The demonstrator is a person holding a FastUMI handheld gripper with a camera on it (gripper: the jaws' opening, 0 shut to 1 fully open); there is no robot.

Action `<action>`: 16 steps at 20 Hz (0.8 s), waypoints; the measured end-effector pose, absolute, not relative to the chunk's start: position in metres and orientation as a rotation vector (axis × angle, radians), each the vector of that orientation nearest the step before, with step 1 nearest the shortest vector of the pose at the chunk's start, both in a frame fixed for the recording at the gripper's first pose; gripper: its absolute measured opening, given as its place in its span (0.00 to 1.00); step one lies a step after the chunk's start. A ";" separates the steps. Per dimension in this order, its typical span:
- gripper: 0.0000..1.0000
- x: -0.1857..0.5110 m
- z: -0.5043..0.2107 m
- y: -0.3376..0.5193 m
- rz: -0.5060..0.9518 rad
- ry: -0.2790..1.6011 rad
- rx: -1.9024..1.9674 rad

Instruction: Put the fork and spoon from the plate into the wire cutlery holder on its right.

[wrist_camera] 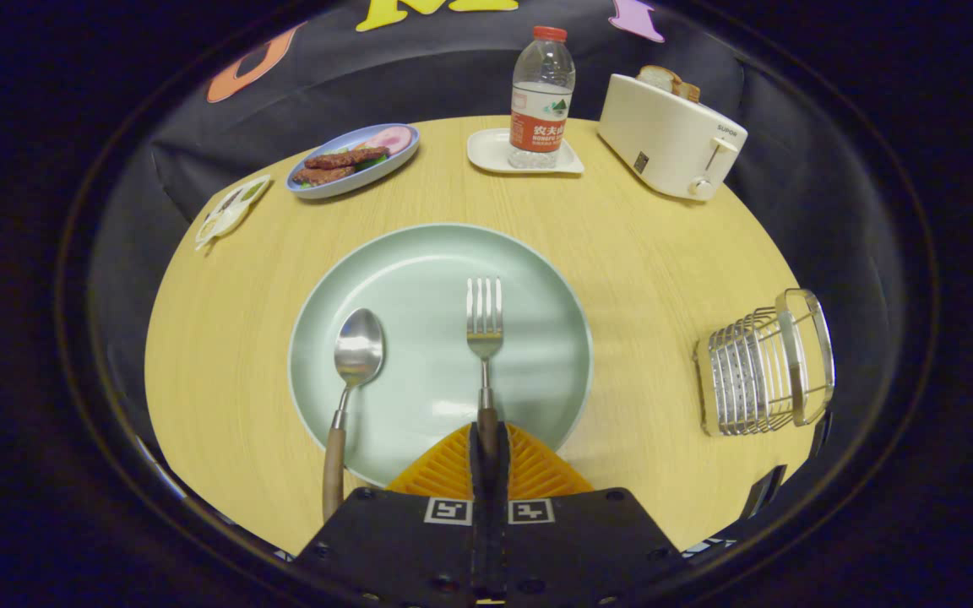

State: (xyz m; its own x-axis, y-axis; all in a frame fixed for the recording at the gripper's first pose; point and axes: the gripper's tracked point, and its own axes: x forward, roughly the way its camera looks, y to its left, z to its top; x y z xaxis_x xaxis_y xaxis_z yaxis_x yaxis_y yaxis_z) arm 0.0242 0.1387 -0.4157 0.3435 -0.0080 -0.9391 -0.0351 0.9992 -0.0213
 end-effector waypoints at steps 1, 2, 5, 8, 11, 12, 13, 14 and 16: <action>0.01 0.024 -0.410 0.137 0.022 1.226 -0.027; 0.01 0.022 -0.400 0.135 0.033 1.233 -0.009; 0.01 0.019 -0.363 0.121 0.067 1.238 0.001; 0.01 0.021 -0.322 0.086 0.063 1.224 -0.009; 0.01 0.018 -0.286 0.033 0.026 1.227 -0.028; 0.01 0.015 -0.277 0.013 0.012 1.233 -0.041; 0.01 0.010 -0.270 -0.004 -0.002 1.245 -0.046; 0.01 0.005 -0.266 -0.020 -0.014 1.261 -0.047; 0.01 -0.006 -0.264 -0.045 -0.020 1.302 -0.048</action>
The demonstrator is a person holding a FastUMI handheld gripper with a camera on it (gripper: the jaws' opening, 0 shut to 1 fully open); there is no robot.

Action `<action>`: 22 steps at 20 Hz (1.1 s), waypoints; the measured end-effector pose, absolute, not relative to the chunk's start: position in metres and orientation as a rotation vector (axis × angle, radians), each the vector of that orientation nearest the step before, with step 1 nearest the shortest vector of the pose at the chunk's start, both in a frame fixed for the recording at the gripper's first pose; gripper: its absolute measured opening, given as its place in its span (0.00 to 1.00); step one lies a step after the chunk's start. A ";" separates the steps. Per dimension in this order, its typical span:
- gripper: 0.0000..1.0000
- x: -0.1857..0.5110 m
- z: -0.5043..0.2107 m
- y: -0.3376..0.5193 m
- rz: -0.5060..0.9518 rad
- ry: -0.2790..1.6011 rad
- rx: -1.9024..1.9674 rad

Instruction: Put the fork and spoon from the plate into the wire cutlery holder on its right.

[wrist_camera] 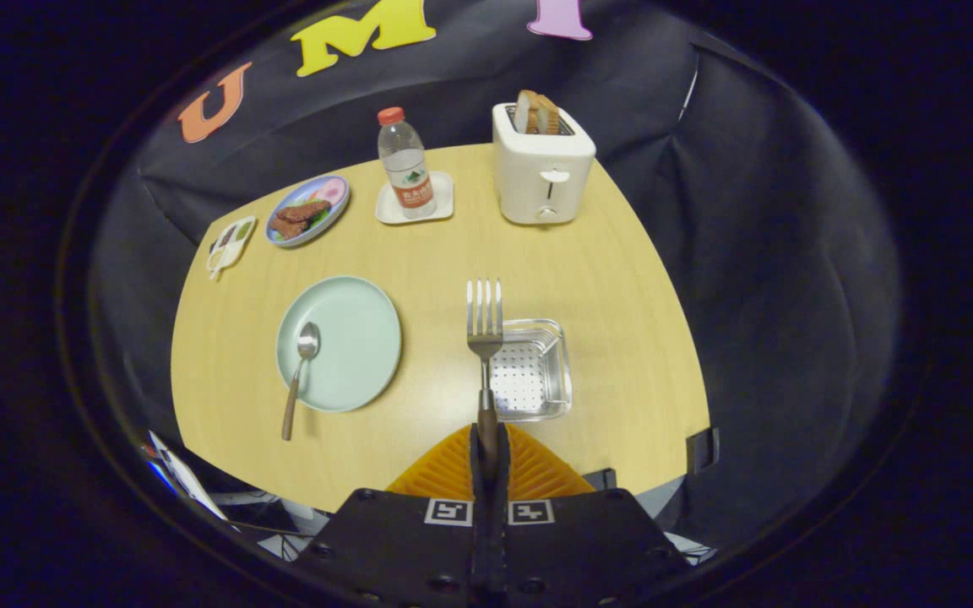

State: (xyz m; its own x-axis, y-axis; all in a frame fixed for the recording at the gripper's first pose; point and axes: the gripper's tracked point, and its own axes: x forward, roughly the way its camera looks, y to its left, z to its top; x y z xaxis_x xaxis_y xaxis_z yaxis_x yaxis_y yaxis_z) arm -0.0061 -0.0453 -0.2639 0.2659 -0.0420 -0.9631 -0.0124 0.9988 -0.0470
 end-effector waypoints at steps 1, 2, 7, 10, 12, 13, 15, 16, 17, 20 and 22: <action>0.01 -0.012 -0.265 -0.055 -0.024 1.331 -0.050; 0.01 -0.019 -0.267 -0.063 -0.028 1.376 -0.049; 0.01 -0.026 -0.284 -0.077 -0.006 1.526 -0.032; 0.01 -0.023 -0.292 -0.075 0.002 1.624 -0.007; 0.01 -0.017 -0.294 -0.073 0.007 1.665 0.010; 0.01 -0.014 -0.296 -0.072 -0.002 1.684 0.017; 0.02 -0.008 -0.299 -0.070 -0.015 1.708 0.037; 0.05 -0.004 -0.300 -0.069 -0.022 1.709 0.051; 0.06 0.002 -0.300 -0.067 -0.028 1.704 0.068; 0.12 0.014 -0.301 -0.067 -0.040 1.662 0.097; 0.19 0.021 -0.296 -0.066 -0.029 1.609 0.100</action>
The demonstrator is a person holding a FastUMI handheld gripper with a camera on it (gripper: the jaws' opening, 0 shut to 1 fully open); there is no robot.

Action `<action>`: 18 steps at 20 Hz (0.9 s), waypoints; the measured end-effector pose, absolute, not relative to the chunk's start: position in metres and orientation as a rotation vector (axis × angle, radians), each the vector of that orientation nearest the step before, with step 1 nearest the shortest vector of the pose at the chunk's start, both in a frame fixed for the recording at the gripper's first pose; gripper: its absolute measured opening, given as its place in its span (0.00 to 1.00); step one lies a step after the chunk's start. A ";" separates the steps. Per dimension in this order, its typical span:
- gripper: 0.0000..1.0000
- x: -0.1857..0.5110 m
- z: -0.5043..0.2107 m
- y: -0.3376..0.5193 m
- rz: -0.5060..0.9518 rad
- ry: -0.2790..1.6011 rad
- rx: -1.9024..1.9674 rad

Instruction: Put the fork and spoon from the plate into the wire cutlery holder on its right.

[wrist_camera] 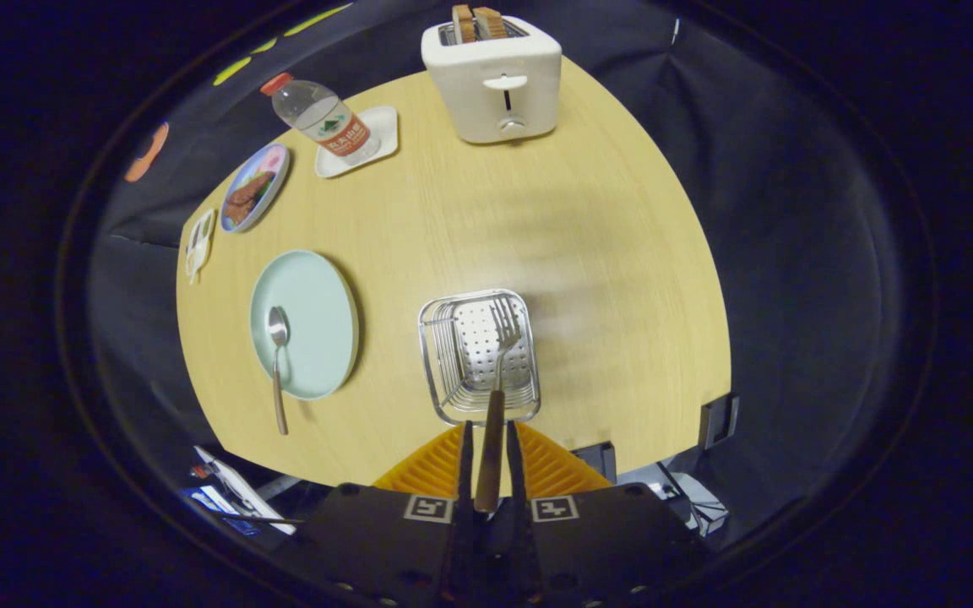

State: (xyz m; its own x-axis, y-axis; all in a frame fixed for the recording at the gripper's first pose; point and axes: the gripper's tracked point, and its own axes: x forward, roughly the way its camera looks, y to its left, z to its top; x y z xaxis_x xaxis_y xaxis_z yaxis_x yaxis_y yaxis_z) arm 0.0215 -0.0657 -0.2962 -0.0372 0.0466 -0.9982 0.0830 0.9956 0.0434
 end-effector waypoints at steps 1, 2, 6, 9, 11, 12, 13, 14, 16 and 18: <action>0.29 0.027 -0.292 -0.066 -0.027 1.570 0.095; 0.48 0.033 -0.287 -0.066 -0.031 1.520 0.091; 0.80 0.050 -0.259 -0.060 -0.020 1.310 0.053; 0.98 0.054 -0.236 -0.046 -0.006 1.177 0.050; 0.97 0.050 -0.226 -0.027 0.012 1.111 0.057; 0.97 0.047 -0.223 -0.018 0.021 1.081 0.058; 0.97 0.045 -0.220 -0.007 0.031 1.052 0.057; 0.97 0.043 -0.220 0.003 0.036 1.024 0.056; 0.97 0.034 -0.223 0.029 0.061 0.990 0.042; 0.97 0.023 -0.231 0.056 0.086 0.985 0.029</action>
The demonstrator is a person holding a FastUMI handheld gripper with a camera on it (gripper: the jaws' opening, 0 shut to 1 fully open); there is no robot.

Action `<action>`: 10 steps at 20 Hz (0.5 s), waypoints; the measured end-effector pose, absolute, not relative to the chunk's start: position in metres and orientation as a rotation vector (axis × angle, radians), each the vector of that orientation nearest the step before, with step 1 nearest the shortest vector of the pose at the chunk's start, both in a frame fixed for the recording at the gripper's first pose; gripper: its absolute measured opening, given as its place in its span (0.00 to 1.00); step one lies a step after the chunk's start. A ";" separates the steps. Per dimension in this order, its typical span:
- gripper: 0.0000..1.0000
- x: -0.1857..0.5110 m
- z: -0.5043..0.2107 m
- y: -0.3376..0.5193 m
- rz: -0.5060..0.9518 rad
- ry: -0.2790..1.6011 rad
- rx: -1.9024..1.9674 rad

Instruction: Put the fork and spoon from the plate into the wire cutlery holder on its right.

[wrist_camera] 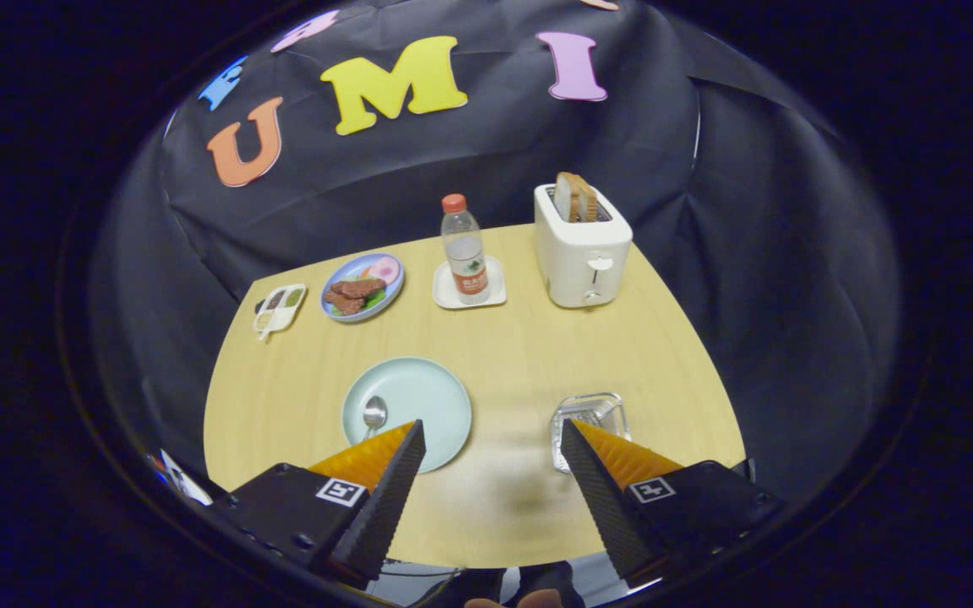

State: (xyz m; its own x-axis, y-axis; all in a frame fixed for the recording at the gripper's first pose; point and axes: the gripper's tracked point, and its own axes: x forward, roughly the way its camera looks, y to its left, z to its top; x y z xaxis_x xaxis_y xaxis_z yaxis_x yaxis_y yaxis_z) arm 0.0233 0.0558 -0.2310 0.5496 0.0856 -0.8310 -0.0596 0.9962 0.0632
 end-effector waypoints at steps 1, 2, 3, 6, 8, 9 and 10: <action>0.97 0.016 -0.237 0.072 0.108 1.000 0.033; 0.97 0.008 -0.244 0.087 0.130 1.022 0.039; 0.97 0.000 -0.252 0.101 0.148 1.046 0.041; 0.97 -0.022 -0.278 0.138 0.193 1.124 0.037; 0.97 -0.037 -0.297 0.161 0.213 1.181 0.042; 0.97 -0.041 -0.306 0.171 0.219 1.205 0.044; 0.97 -0.045 -0.317 0.180 0.220 1.227 0.041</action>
